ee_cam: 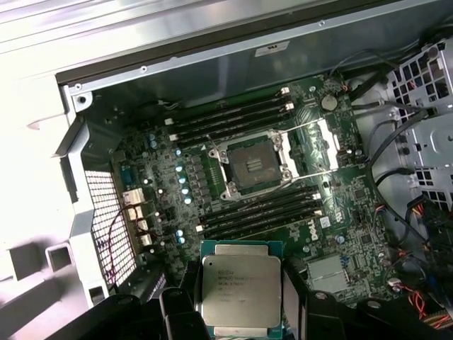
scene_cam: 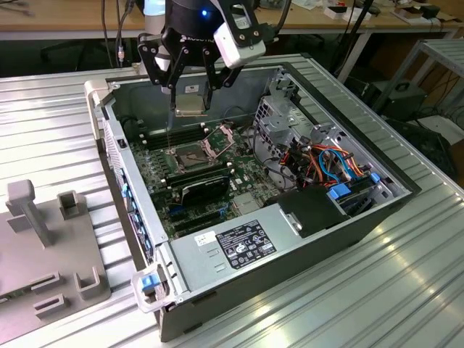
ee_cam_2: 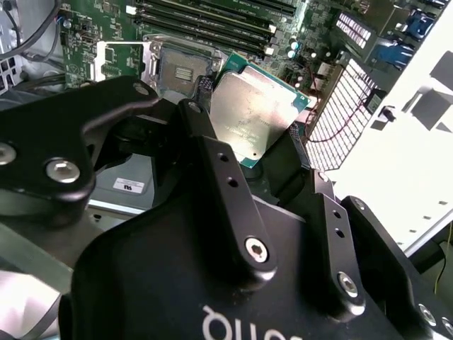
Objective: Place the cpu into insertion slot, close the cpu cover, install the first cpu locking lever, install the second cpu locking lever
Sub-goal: 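Place the cpu into insertion slot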
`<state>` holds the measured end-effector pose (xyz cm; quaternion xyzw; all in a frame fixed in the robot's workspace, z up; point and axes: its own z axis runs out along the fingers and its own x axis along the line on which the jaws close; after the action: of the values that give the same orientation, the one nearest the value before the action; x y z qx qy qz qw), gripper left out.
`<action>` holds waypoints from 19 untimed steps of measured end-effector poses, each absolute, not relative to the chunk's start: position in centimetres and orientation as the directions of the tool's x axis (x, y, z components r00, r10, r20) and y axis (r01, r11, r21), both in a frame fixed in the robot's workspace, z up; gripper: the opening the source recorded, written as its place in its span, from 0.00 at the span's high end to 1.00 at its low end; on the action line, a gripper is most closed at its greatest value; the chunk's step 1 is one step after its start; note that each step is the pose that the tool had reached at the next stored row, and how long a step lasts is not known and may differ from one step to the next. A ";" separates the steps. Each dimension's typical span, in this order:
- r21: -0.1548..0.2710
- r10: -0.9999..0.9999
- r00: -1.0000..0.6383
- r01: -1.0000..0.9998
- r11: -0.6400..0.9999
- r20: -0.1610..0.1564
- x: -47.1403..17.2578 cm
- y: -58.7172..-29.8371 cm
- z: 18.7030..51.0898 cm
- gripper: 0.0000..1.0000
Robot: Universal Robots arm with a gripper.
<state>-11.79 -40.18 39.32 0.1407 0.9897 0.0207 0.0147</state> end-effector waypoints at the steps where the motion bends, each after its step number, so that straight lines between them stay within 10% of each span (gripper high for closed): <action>1: 0.045 0.282 -0.959 0.280 0.959 -0.023 -11.8 -40.2 39.3 0.45; 19: 0.045 0.349 -0.937 0.348 0.937 -0.023 -11.8 -40.2 39.3 0.45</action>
<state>-11.79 -40.18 39.31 0.1769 0.9839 0.0201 0.0154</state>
